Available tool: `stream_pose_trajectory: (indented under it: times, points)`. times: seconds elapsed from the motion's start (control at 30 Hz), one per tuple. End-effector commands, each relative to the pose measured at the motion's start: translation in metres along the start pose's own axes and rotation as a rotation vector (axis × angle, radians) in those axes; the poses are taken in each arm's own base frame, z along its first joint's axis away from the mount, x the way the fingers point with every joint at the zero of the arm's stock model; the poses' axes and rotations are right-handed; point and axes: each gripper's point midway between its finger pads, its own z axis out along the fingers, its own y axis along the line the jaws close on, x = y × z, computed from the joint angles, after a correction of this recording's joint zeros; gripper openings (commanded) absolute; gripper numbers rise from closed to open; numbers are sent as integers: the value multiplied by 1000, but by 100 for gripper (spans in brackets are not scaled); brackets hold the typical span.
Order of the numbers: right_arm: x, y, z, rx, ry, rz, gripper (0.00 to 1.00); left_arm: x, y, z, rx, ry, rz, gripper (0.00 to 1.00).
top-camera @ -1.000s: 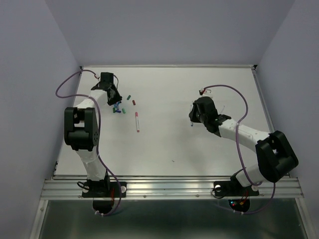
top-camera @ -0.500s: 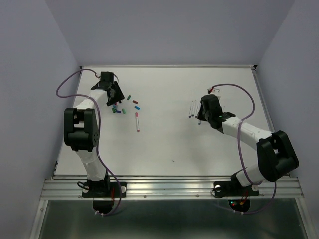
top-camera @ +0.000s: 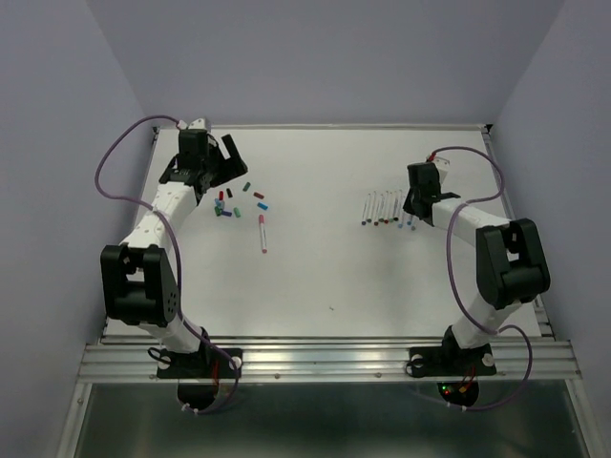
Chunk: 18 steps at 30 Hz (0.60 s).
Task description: Open the pen caps
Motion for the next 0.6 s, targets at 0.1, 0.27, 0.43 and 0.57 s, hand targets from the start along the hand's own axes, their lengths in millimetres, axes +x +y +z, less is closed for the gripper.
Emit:
stream_pose_trajectory:
  times: [0.1,0.27,0.43,0.57]
  points:
    - [-26,-4,17,8,-23,-20,13,15,-9,-2,54,23,25,96]
    - [-20,0,21,-10,-1,-33,20,22,-7,1,45,40,24,96]
    - [-20,3,20,-23,3,-28,32,27,-6,2,41,50,21,96]
    - [-22,3,19,-19,8,-13,33,29,-5,4,34,56,15,96]
